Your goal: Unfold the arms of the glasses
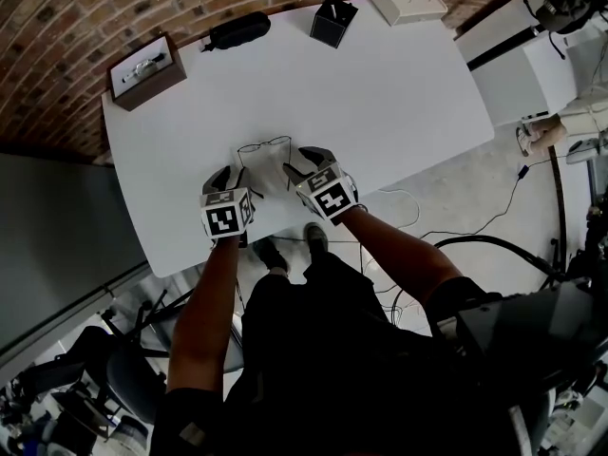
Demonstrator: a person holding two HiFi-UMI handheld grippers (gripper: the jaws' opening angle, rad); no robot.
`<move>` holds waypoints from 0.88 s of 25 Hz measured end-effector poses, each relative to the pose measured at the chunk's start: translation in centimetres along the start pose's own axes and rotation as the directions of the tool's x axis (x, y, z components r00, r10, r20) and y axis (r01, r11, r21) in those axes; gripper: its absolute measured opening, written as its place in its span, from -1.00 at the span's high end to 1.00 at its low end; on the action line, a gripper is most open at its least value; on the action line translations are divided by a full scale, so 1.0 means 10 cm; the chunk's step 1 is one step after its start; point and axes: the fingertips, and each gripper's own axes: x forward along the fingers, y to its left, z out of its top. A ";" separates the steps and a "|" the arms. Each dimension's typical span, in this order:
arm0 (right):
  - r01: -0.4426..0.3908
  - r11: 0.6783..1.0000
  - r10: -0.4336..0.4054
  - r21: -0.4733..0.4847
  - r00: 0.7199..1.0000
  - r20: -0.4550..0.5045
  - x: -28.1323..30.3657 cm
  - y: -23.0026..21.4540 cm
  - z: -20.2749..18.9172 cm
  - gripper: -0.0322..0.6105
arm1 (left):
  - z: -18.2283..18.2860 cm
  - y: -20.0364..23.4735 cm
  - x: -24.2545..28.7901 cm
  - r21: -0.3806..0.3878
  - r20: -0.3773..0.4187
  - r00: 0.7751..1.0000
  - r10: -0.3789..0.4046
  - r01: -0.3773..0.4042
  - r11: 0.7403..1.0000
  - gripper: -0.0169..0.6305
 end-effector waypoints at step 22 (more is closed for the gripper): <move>-0.061 0.998 0.062 -0.012 0.993 0.105 -0.34 -0.09 0.18 0.38 | 0.26 -0.23 -0.37 -0.012 0.136 0.990 0.037 -0.036 0.999 0.45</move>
